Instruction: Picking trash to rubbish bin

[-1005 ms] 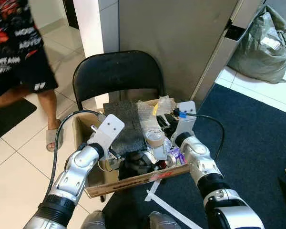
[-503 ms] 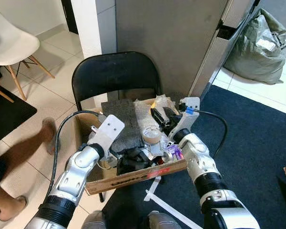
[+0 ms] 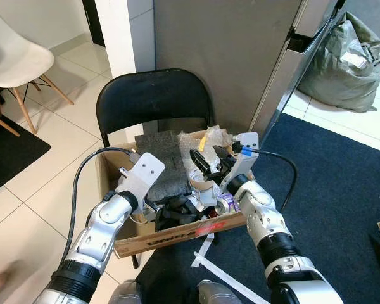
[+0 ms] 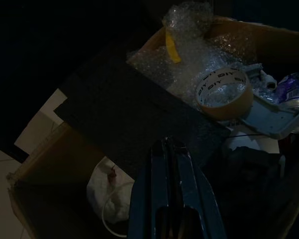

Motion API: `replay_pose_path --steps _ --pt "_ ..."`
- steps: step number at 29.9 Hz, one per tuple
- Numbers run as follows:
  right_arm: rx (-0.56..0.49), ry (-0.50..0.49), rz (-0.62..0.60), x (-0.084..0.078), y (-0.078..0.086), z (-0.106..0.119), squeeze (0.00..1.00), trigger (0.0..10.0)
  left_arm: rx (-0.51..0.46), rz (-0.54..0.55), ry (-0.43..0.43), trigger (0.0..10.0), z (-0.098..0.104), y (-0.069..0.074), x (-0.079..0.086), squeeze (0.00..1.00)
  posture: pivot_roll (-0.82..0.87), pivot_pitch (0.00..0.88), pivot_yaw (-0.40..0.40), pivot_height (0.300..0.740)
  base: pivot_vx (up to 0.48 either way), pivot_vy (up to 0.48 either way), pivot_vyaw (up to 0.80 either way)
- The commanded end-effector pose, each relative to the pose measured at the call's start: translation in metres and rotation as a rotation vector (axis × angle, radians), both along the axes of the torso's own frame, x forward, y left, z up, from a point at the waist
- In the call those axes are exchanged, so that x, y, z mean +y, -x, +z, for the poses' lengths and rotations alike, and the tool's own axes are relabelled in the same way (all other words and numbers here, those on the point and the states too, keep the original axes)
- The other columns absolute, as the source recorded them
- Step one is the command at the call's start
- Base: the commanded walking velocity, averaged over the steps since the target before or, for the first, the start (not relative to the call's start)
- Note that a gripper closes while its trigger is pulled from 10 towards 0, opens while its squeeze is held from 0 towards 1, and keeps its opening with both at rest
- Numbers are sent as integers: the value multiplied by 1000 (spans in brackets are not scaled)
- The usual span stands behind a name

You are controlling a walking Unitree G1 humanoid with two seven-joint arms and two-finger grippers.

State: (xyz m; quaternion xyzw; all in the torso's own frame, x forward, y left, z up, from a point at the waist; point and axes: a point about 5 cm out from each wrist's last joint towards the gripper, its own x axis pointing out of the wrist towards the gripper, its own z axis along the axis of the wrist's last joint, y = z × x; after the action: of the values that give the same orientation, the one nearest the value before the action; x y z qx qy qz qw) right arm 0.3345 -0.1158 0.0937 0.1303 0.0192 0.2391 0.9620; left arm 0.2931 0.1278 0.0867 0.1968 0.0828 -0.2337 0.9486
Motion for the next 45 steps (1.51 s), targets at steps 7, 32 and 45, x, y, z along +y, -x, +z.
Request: replay_pose_path --steps 7,32,45 --pt "-10 28 -14 -3 1 -1 0 10000 16 62 -33 10000 -4 -1 6 0 30 51 -50 740 0 0 0" --pt "143 -342 40 1 1 4 0 10000 -166 345 -196 10000 11 -16 36 0 24 72 -63 740 0 0 0" --pt "265 -720 122 -6 0 16 0 10000 -294 372 -330 10000 20 -19 35 0 21 72 -65 740 0 0 0"
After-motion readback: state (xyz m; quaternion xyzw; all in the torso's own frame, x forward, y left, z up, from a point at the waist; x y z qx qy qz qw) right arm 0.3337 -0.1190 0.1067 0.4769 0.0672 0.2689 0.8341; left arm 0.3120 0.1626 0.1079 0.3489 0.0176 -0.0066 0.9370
